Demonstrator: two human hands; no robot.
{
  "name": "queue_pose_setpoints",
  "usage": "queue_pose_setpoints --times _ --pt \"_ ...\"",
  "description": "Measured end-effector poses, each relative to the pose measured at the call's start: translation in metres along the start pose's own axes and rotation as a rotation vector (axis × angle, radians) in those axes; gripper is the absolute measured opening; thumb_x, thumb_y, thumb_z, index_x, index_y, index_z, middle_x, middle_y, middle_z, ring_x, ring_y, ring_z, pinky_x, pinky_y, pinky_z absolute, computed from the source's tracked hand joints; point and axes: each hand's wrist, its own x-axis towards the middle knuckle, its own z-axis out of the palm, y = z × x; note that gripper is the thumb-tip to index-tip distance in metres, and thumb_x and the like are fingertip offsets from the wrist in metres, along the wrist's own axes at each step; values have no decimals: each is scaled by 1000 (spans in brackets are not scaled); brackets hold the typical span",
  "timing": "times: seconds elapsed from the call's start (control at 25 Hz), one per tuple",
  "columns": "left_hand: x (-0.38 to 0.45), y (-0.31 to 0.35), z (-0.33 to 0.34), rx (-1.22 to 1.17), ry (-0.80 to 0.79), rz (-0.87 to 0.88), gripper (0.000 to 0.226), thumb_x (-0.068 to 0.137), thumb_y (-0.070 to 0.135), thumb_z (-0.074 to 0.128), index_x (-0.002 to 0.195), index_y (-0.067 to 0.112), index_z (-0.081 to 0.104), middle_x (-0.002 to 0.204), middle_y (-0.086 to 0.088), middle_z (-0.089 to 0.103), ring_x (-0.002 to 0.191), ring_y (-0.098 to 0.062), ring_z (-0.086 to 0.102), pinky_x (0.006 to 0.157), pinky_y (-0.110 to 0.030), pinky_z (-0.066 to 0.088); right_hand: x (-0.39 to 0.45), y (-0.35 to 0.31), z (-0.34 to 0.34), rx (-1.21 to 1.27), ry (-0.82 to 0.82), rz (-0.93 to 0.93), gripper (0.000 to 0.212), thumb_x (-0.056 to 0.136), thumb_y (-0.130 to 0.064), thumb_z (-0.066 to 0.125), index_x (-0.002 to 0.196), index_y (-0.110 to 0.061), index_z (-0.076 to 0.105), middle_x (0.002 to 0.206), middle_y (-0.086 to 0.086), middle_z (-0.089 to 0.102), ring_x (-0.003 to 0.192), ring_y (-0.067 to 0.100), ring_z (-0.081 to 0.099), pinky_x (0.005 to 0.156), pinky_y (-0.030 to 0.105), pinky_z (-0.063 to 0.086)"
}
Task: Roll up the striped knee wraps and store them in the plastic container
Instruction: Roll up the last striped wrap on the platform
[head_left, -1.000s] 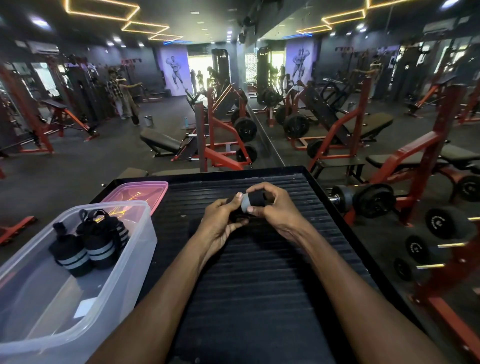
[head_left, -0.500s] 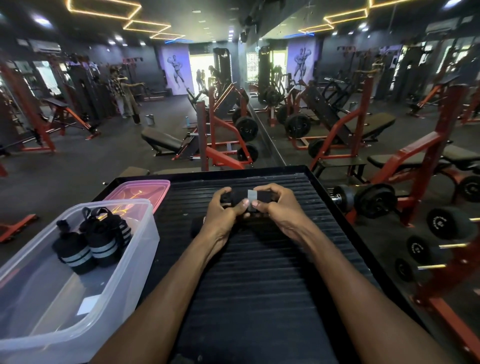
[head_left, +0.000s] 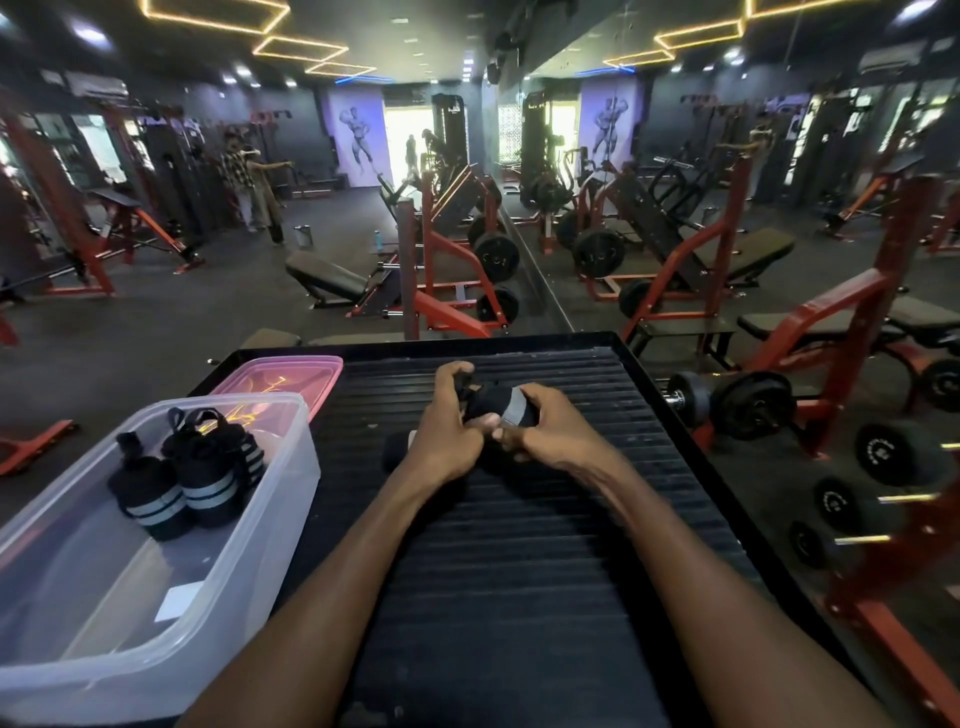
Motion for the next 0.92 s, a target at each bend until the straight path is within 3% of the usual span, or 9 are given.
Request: queue_pose_setpoints --times 0.16,0.32,0.48,0.64,0.8,0.92 --pt "-4 7 -3 7 69 28 75 83 27 79 141 28 32 104 21 56 93 2 62 90 -25 52 -1 5 5 -120 71 -39 32 80 -18 74 106 -22 55 97 1 68 86 23 69 80 49 60" --pt "-2 4 -7 4 78 12 81 81 13 80 142 31 30 110 5 64 93 -11 70 89 -39 59 -3 2 10 -131 74 -94 43 80 -20 77 117 -19 54 105 -2 66 94 16 65 82 37 57" --pt "-3 6 -11 -20 12 20 85 82 2 76 146 28 27 115 9 54 104 -15 67 84 -32 59 -3 2 12 -96 21 -85 48 80 -23 75 122 -22 53 107 -3 67 94 11 65 81 36 58" --pt "-6 9 -15 -133 78 -11 60 86 10 74 136 21 42 124 -5 60 102 -16 67 80 -35 59 -3 4 19 100 39 -22 45 71 -27 81 110 -26 57 105 -1 71 97 18 68 89 46 59" --pt "-14 23 -23 -142 168 -29 30 91 16 69 119 18 59 108 -4 69 99 -18 69 85 -32 57 -5 -3 25 348 -24 32 49 69 -16 85 112 -18 62 109 8 74 103 26 71 93 52 57" --pt "-15 40 -40 -14 246 31 11 90 15 68 96 25 67 95 3 72 92 -13 68 87 -32 54 -9 -17 25 375 -15 10 50 64 -22 89 107 -14 65 102 8 74 97 30 71 84 50 59"
